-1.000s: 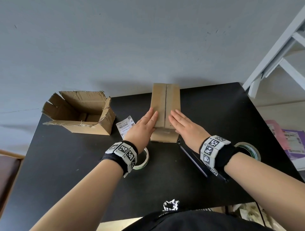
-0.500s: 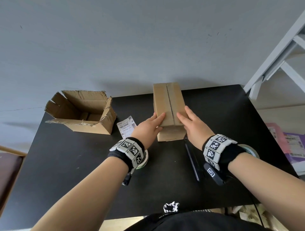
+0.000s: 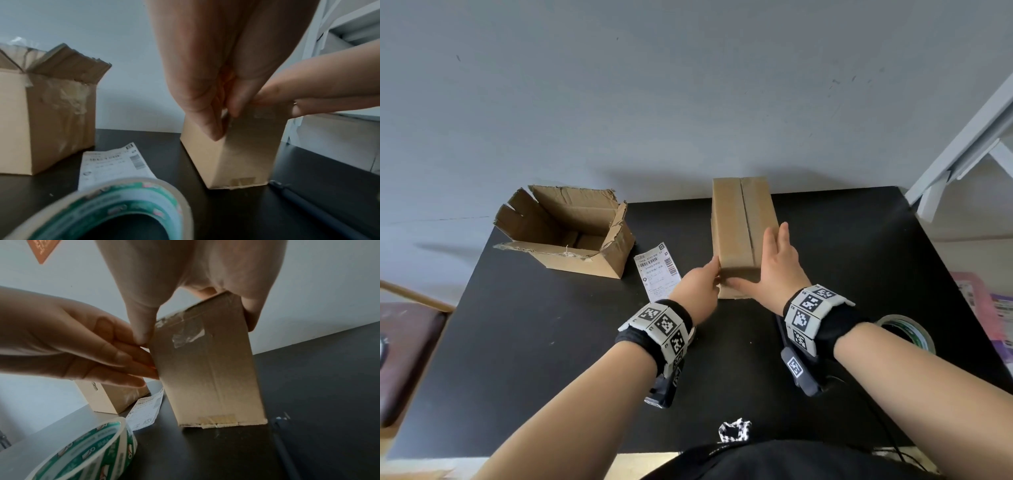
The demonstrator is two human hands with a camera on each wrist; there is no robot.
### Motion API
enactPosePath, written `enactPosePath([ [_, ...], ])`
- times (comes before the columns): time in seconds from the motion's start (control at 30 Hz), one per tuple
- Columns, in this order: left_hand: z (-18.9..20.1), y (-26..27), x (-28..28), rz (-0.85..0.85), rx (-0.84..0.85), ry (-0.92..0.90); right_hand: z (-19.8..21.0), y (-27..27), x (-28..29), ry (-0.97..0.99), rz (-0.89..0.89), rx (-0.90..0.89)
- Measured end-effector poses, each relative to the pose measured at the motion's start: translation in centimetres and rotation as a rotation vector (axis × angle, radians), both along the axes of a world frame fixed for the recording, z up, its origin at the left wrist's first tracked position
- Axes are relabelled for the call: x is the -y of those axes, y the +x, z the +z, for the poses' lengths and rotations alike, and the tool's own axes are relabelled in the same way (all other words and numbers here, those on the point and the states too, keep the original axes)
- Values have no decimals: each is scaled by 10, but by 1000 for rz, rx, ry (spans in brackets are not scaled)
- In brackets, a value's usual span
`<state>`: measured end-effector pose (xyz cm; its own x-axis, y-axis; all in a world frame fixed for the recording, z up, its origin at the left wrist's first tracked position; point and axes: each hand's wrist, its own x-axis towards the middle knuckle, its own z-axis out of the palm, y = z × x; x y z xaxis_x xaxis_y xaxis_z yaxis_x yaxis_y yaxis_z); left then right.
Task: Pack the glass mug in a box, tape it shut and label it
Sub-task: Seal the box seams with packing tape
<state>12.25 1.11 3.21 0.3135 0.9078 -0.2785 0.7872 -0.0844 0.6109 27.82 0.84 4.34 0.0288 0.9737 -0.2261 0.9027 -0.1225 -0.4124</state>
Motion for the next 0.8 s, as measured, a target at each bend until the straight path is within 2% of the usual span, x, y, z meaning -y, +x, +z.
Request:
enactPosePath([
  [0.1, -4, 6, 8, 65, 66, -62, -4, 5, 0, 34, 8, -21],
  [0.27, -9, 6, 10, 66, 77, -140, -5, 5, 0, 51, 4, -67],
  [0.4, 1, 4, 7, 188, 239, -8, -3, 16, 5, 26, -68, -323],
  [0.5, 6, 3, 3, 335, 336, 47, -4, 11, 12, 48, -102, -376],
  [0.57, 7, -3, 0, 409, 317, 30, -5, 2, 16, 76, -57, -417],
  [0.67, 2, -19, -4, 420, 245, -1, -3, -8, 17, 101, 48, -480],
  [0.8, 0, -29, -8, 501, 203, -35, 3, -16, 14, 126, 175, -460],
])
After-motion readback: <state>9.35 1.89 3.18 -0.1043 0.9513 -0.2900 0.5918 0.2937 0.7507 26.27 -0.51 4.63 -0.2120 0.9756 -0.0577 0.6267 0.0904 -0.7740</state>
